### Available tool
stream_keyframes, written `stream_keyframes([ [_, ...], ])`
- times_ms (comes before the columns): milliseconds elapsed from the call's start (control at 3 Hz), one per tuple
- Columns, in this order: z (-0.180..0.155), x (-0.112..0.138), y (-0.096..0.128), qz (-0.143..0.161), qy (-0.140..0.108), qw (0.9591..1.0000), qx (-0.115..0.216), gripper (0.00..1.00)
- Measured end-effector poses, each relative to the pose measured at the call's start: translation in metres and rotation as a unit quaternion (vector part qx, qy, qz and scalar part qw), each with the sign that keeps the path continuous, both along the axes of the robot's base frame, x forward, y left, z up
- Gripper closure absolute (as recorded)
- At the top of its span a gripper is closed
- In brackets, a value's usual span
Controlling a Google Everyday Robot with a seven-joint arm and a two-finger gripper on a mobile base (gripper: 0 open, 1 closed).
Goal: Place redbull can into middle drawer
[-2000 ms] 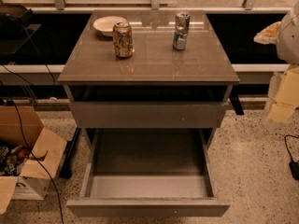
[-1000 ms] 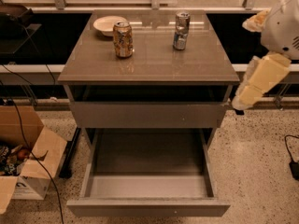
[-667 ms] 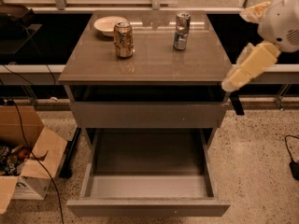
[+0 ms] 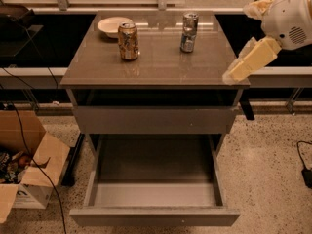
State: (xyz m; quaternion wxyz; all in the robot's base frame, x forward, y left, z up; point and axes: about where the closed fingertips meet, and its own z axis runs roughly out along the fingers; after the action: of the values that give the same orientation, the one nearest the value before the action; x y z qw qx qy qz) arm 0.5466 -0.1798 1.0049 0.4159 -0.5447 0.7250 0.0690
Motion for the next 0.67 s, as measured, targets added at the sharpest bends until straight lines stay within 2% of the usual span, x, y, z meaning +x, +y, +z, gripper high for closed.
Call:
stream_keyframes([
  [333, -0.006, 0.007, 0.002, -0.015, -0.003, 0.9996, 0.024, 0.00],
  [667, -0.021, 0.033, 0.011, -0.042, -0.009, 0.9964, 0.072, 0.00],
])
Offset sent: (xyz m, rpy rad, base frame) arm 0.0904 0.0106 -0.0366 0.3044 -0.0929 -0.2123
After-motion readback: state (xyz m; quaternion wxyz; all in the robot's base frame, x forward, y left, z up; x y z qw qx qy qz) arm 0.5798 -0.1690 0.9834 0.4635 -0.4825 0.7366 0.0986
